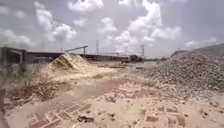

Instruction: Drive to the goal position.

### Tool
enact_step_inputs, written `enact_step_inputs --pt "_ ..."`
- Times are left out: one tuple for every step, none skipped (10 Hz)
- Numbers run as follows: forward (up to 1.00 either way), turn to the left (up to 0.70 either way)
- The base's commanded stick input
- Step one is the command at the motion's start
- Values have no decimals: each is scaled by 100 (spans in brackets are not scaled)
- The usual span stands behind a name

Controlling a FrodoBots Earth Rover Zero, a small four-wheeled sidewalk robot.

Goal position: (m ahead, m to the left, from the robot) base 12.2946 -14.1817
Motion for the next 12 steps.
enact_step_inputs --pt "44 27" --pt "44 27" --pt "44 27" --pt "44 27" --pt "44 27" --pt "44 27" --pt "44 27" --pt "44 27" --pt "44 27" --pt "44 27" --pt "44 27" --pt "44 27"
